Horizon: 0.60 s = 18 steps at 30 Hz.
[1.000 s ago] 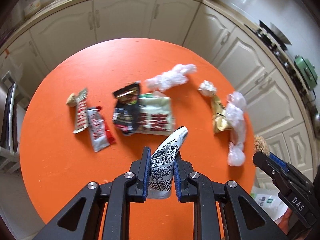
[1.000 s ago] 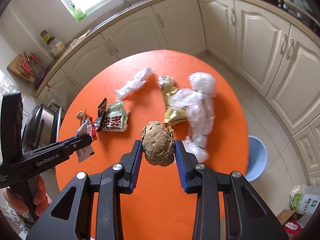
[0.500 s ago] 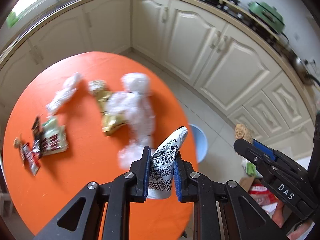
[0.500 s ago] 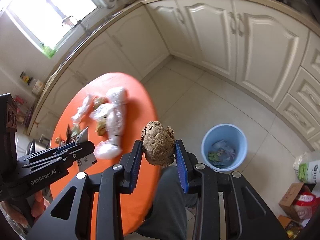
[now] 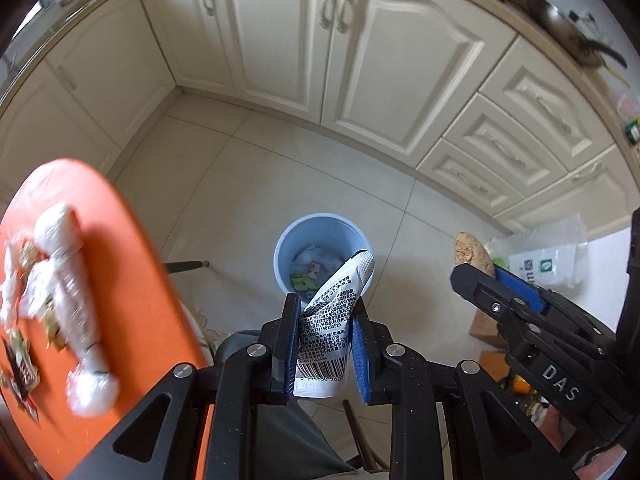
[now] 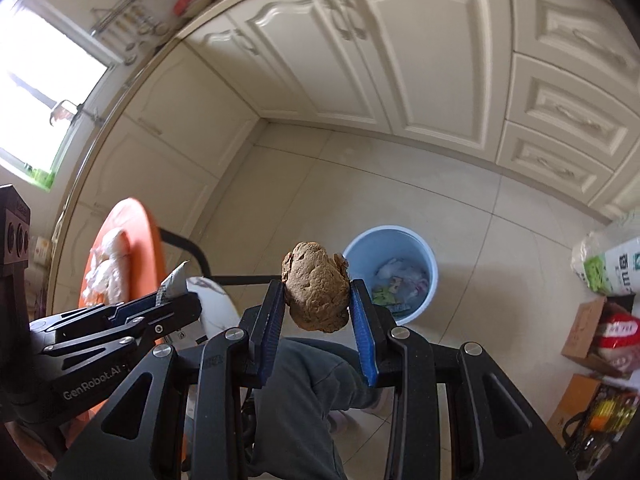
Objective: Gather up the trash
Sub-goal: 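Carry both items over the blue bucket and open both tools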
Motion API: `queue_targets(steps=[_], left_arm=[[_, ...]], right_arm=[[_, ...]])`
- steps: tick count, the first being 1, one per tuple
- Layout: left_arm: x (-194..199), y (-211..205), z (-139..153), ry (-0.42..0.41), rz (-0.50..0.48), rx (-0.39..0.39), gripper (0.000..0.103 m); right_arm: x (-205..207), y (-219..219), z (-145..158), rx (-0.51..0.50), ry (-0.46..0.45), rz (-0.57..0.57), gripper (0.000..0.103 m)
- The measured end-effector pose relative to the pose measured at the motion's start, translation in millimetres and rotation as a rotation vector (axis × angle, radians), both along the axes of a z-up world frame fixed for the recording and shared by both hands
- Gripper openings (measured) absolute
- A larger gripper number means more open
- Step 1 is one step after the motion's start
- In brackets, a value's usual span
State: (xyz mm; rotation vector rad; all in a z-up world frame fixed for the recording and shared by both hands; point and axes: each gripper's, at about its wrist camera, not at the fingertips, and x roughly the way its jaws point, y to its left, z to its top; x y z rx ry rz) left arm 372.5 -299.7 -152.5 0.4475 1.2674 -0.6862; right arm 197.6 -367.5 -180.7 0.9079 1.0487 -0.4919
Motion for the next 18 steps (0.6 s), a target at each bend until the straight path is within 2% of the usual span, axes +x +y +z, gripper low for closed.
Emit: queue_targets(steps=[2,4,5,6,14,18], left_arm=[[7.4,-19.6,-13.7,0.009,-0.011,0.023,0.025],[16.1,-38.3,-26.1,0.018,-0.016,0.051,0.036],[21.6,-46.2,-33.3,0.018,-0.011,0.064,0.047],[26.8,-53.8,-39.9,0.018,0.0,0.072,0.053],[63.8,-80.5,-79.3,0.059,0.075,0.119,0.055],[72.7,-79.9,-85.3,0.06,0.088,0.129,0.055]], right_arm=[[-5.8,-10.5,-7.1,-0.004,0.02,-0.027,0.033],[-8.7,-17.8,-13.7,0.007,0.029,-0.042,0.033],[-9.3,-21.1,-17.3,0.012,0.033,-0.045,0.033],[-9.1,-24.3,-20.6,0.016,0.038,-0.047,0.033],[3.4,-37.2,-55.0,0.06,0.082,-0.032,0.033],[20.2,-32.9,-65.1,0.059,0.096,0.009,0.036]])
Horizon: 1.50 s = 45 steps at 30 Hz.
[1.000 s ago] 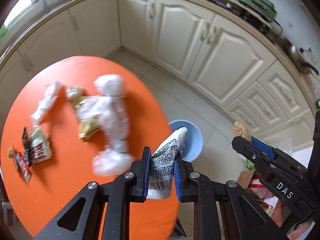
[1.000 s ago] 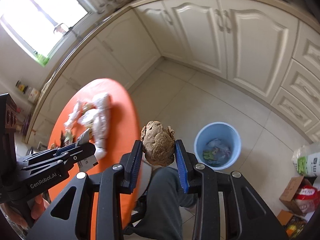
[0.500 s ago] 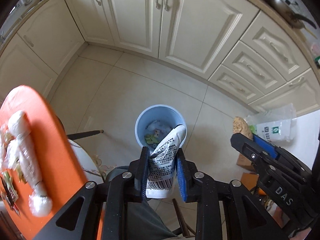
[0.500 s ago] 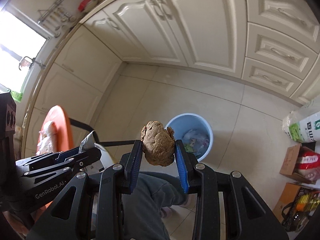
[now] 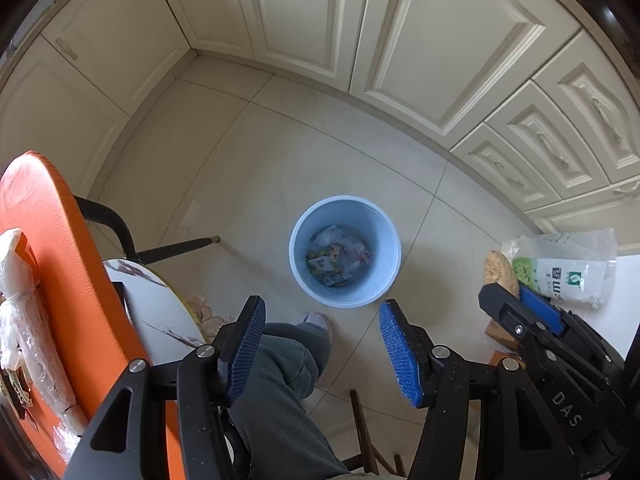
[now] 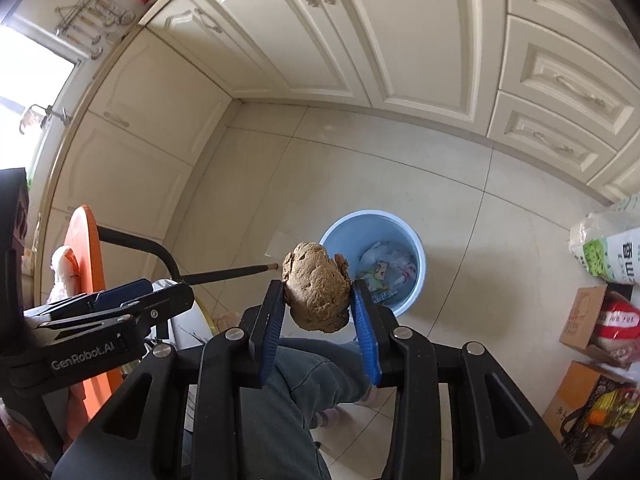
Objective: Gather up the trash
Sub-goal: 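Carry both items over the blue bucket and open both tools, then swing both open tools back over the orange table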
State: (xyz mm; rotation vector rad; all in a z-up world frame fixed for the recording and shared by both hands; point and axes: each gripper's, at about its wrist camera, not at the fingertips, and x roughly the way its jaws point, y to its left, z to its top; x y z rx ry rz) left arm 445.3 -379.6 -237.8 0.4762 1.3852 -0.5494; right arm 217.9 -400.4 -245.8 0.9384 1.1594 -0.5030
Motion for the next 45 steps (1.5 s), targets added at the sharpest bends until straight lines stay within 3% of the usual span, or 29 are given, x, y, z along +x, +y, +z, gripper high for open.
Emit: queue_targets(steps=[2,4,6,20,30,45], left_arm=[[2.0,0.7,-0.9,-0.01,0.005,0.002,0.055],[-1.5,6.5,0.5,-0.015,0.009,0.0,0.055],[-3.6,9.8,1.4,-0.019,0.013,-0.002,0.055],[-22.7,22.5,9.4,-0.026,-0.003,-0.011,0.055],[-41.4,50.2,36.2,-0.045,-0.002,-0.027,0.055],[-79.2,154.5,99.3,-0.103,0.081,-0.113,0.056]], right_arm=[[9.2,0.8,-1.6,0.001,0.016,0.019,0.045],[14.5,1.9,1.0,-0.008,0.029,0.027,0.069],[15.4,3.1,10.1,-0.046,0.009,0.022,0.076],[5.9,2.5,18.1,-0.063,0.043,-0.002,0.076],[7.7,18.1,31.3,-0.068,0.034,0.017,0.076],[14.9,82.8,84.7,-0.137,-0.017,0.097,0.077]])
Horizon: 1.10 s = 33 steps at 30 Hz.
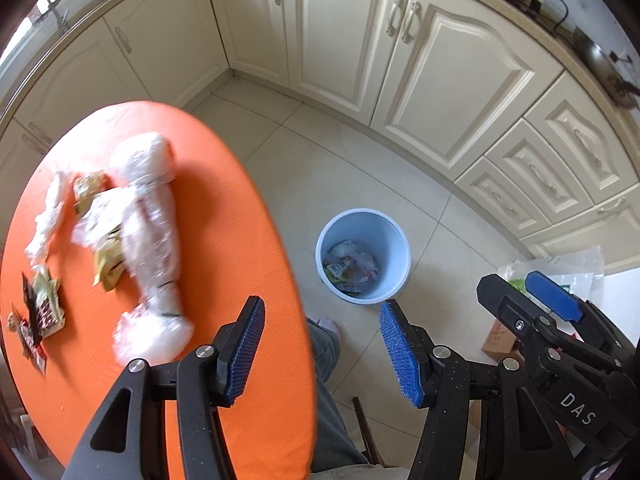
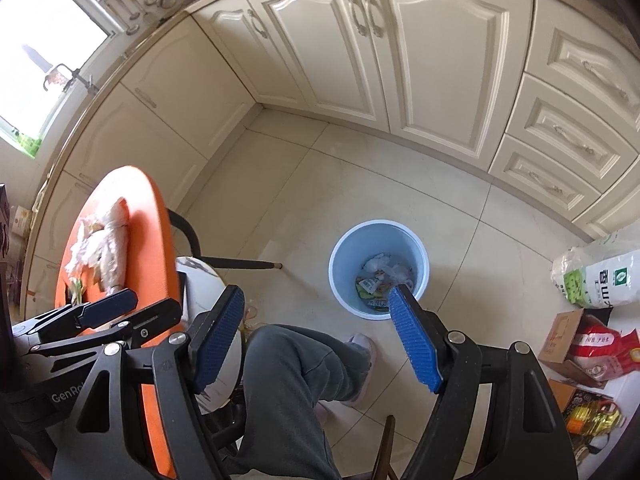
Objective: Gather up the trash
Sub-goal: 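Swing both open tools back over the orange table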
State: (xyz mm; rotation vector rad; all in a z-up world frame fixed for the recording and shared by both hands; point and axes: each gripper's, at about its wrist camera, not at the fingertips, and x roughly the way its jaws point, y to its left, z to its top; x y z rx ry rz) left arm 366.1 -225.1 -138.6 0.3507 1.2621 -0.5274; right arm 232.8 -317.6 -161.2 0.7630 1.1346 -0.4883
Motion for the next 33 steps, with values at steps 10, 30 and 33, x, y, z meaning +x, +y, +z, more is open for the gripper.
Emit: queue_targets(steps=[10,30,33], left_arm=[[-24.8,110.8,45.0,-0.035,0.112,-0.068,0.061],[-10.1,328.4,86.5,-0.03,0.438,-0.135,0.061],[2.7,360.3,82.2,-0.009,0.497,-0.141,0.061]], right_arm=[[22.7,65.9,38.8,-0.052,-0.038,0.108,0.077],[132.7,236.6,62.5,-0.085,-0.063,0.467,0.078],[152.0,256.2,59.7,-0.077,-0.061,0.515,0.078]])
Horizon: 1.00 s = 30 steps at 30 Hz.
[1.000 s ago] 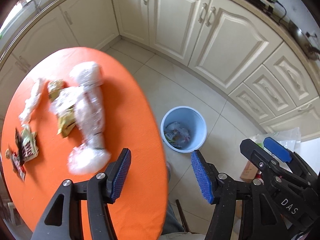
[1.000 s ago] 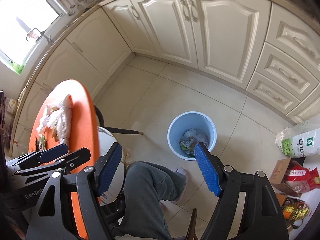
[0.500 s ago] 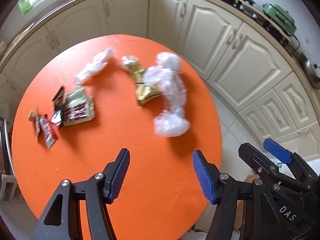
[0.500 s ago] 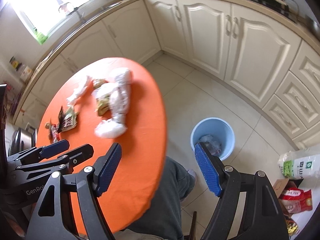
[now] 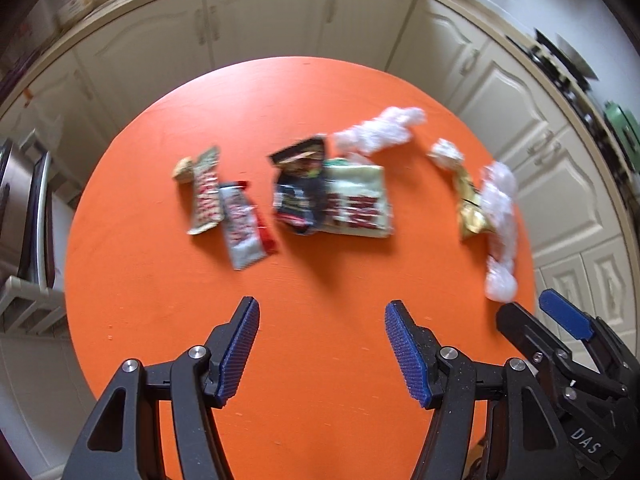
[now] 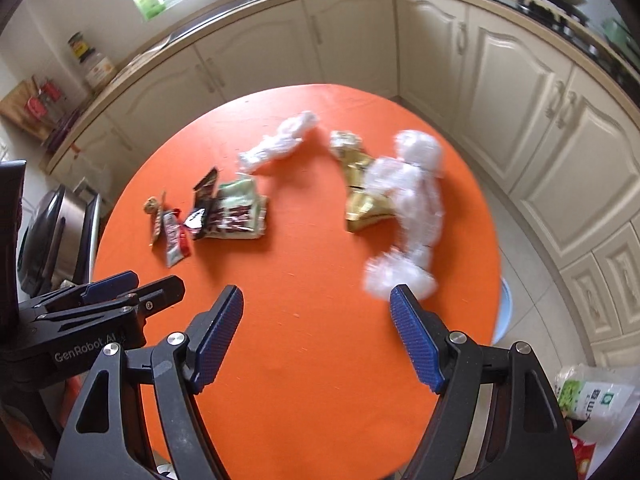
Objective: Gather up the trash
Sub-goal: 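Swing both open tools back over the orange table, then grasp the red-checkered snack wrapper with the left tool while the right tool grasps a black wrapper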
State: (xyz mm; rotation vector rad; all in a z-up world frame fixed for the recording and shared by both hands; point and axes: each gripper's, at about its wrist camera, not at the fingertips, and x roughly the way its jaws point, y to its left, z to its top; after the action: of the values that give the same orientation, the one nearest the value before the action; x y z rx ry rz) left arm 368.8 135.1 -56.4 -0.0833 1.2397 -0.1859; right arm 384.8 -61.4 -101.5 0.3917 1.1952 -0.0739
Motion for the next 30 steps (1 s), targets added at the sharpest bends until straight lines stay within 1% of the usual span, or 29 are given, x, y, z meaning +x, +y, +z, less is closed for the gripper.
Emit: queue_targets(steps=[6,8,10,12,15,18,19,20,21,22,23,26,28,29,30], left_arm=[[36.1,58.0,-14.2,0.042,0.111,-0.051,0.061],[50.3,73.1,-19.8,0.058,0.141,-0.067,0.061],[65.9,85.2,-28.7,0.07,0.163,-0.08,0.061],[78.7,92.2,-38.3,0.083,0.178,-0.094,0.059],[97.9,97.3,-51.5,0.103,0.186,-0.112,0.059],[112.3,98.6,-60.3,0.077,0.178,-0.082,0.059],[114.1,98.8,-58.8,0.052,0.168,-0.08,0.058],[116.2,98.4,-58.2,0.041,0.155,-0.078,0.056],[118.5,98.9,-59.6,0.044,0.144,-0.092,0.051],[119.4,99.8,-59.9,0.042,0.142,-0.1,0.051],[119.9,101.3,-59.0,0.036,0.136,-0.11,0.041],[121.0,106.1,-58.5,0.05,0.112,-0.168,0.027],[119.6,108.0,-61.4,0.051,0.108,-0.184,0.024],[119.6,110.7,-60.3,0.051,0.106,-0.197,0.02],[116.6,112.2,-61.0,0.053,0.109,-0.2,0.018]], right_arm=[[40.9,22.6,-10.8,0.021,0.033,0.032,0.078],[54.6,25.5,-14.8,0.049,0.038,0.015,0.078],[65.0,26.6,-16.8,0.043,0.035,-0.019,0.078],[79.5,30.7,-18.0,0.013,0.031,-0.016,0.078],[96.3,34.7,-23.6,0.018,0.042,-0.006,0.078],[111.7,42.3,-30.3,0.007,0.054,0.018,0.078],[115.8,44.0,-32.7,0.013,0.06,0.026,0.078],[120.7,45.7,-35.5,0.025,0.067,0.032,0.078],[126.2,47.5,-38.5,0.038,0.073,0.038,0.078],[131.0,49.4,-41.2,0.047,0.079,0.045,0.077],[135.5,51.5,-43.4,0.054,0.082,0.051,0.077],[148.7,60.6,-50.7,0.079,0.092,0.083,0.076],[157.0,67.7,-56.7,0.105,0.105,0.11,0.066],[161.1,72.1,-60.9,0.119,0.119,0.123,0.063],[164.6,75.3,-65.0,0.128,0.132,0.133,0.057]])
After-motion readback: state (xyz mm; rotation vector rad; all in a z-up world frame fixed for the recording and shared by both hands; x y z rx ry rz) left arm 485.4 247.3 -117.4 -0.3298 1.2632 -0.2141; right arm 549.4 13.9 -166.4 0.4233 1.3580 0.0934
